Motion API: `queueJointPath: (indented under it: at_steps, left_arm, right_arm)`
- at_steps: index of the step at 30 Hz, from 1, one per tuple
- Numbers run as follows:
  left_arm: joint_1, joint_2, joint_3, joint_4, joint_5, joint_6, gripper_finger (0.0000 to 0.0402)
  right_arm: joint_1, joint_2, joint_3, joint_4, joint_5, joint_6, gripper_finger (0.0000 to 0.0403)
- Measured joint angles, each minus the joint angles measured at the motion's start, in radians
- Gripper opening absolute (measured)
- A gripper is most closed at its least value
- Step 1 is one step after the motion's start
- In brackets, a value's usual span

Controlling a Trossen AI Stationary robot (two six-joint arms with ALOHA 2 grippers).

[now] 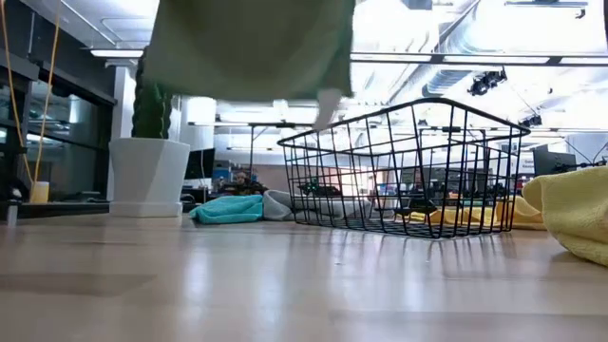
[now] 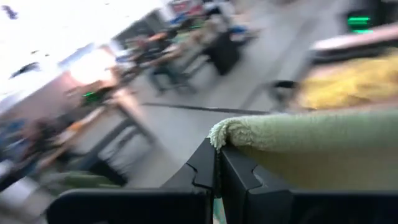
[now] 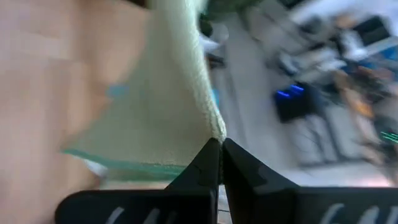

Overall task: Fold microfiber towels
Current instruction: Fold the green microfiber towel

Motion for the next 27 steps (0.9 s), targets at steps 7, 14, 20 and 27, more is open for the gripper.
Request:
queueJointPath:
  at_steps: [7, 14, 20, 27]
  left_arm:
    - [0.217, -0.120, 0.028, 0.141, 0.032, 0.234, 0.0000]
    - [0.145, -0.135, -0.245, 0.302, 0.054, 0.098, 0.0000]
    - [0.036, -0.104, -0.521, 0.440, 0.144, -0.170, 0.0000]
    - [-0.173, -0.085, -0.565, 0.465, 0.175, -0.342, 0.0000]
  right_arm:
    - [-0.158, 0.004, 0.105, -0.085, 0.088, -0.010, 0.0000]
    - [-0.111, 0.004, -0.083, -0.149, 0.050, 0.176, 0.0000]
    - [-0.006, 0.004, -0.333, -0.039, -0.034, 0.386, 0.0000]
    - [0.123, 0.005, -0.462, 0.115, -0.054, 0.492, 0.0000]
